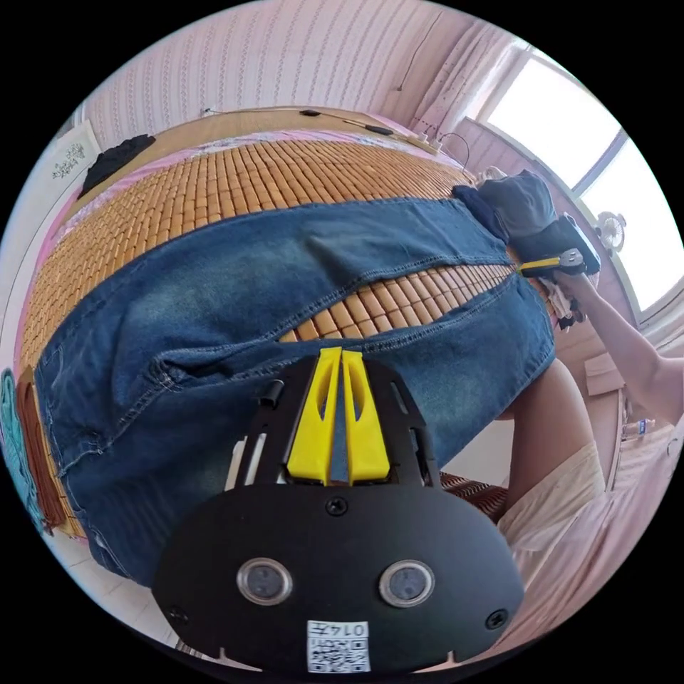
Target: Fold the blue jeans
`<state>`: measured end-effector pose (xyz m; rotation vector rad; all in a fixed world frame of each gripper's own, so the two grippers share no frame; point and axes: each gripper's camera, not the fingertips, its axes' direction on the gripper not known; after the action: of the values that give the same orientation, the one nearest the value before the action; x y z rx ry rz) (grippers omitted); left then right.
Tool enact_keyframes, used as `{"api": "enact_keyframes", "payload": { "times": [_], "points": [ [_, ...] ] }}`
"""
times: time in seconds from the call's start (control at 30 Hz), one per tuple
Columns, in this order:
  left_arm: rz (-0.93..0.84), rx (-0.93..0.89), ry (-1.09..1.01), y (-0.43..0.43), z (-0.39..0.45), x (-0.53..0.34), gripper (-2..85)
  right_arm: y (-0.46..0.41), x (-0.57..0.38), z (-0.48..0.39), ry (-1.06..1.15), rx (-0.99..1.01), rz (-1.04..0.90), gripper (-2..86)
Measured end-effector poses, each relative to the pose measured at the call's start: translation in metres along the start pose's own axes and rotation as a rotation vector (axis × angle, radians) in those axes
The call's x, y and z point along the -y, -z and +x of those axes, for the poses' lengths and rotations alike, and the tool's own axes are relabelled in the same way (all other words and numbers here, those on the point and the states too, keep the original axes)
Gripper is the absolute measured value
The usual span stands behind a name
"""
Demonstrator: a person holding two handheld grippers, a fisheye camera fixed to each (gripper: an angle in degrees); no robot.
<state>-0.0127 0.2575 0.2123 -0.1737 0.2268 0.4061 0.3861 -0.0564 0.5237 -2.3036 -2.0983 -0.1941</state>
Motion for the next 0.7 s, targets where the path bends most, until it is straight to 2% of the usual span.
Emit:
{"api": "enact_keyframes", "payload": {
  "times": [0.13,0.2,0.23,0.27,0.33,0.53,0.63,0.7],
  "points": [
    [0.027,0.176,0.076,0.0,-0.043,0.02,-1.0,-0.007,0.025,0.008,-0.092,-0.002,0.062,-1.0],
    [-0.015,0.212,0.114,-0.012,-0.061,0.024,-1.0,-0.032,0.036,0.005,-0.094,-0.037,0.0,-0.9],
    [-0.074,0.228,0.129,-0.024,-0.07,0.024,-1.0,-0.031,0.036,0.003,-0.086,-0.046,0.03,-0.9],
    [-0.135,0.22,0.109,-0.038,-0.074,0.02,-1.0,-0.033,0.036,0.003,-0.073,-0.1,0.031,-0.9],
    [-0.074,0.206,0.071,-0.039,-0.074,0.009,-1.0,-0.042,0.035,0.0,-0.027,-0.168,0.007,-0.7],
    [-0.027,0.195,0.109,-0.044,-0.081,-0.016,-0.9,-0.049,0.011,-0.001,-0.096,-0.133,0.031,-0.9],
    [0.023,0.128,0.161,-0.028,-0.09,-0.041,-0.8,-0.031,-0.043,0.002,-0.206,-0.047,0.156,-0.9],
    [0.076,0.108,0.169,-0.007,-0.093,-0.067,-0.8,-0.015,-0.112,-0.001,-0.276,0.012,0.266,-0.9]
  ]
}}
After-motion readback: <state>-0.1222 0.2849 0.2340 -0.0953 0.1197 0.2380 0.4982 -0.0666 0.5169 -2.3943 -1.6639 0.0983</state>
